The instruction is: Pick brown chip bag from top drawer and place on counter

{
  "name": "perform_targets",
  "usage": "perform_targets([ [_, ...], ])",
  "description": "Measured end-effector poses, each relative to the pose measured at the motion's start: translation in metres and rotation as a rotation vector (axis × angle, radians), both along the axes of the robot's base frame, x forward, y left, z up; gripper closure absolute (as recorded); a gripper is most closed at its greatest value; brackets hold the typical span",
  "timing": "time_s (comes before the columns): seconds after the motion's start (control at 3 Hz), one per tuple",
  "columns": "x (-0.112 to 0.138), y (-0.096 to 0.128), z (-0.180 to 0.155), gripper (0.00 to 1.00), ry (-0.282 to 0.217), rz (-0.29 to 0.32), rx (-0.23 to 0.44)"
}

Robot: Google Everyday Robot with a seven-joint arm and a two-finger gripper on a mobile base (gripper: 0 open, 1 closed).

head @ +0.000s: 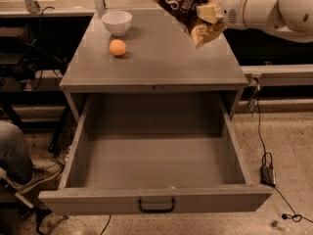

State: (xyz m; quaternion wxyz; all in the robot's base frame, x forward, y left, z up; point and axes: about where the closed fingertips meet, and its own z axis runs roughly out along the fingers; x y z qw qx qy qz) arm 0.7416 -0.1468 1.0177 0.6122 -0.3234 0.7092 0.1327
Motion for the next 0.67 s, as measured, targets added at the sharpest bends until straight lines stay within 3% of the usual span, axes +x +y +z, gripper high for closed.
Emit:
perform_targets([
  [0.67, 0.030, -0.022, -0.035, 1.00, 0.099, -0.082, 0.001],
])
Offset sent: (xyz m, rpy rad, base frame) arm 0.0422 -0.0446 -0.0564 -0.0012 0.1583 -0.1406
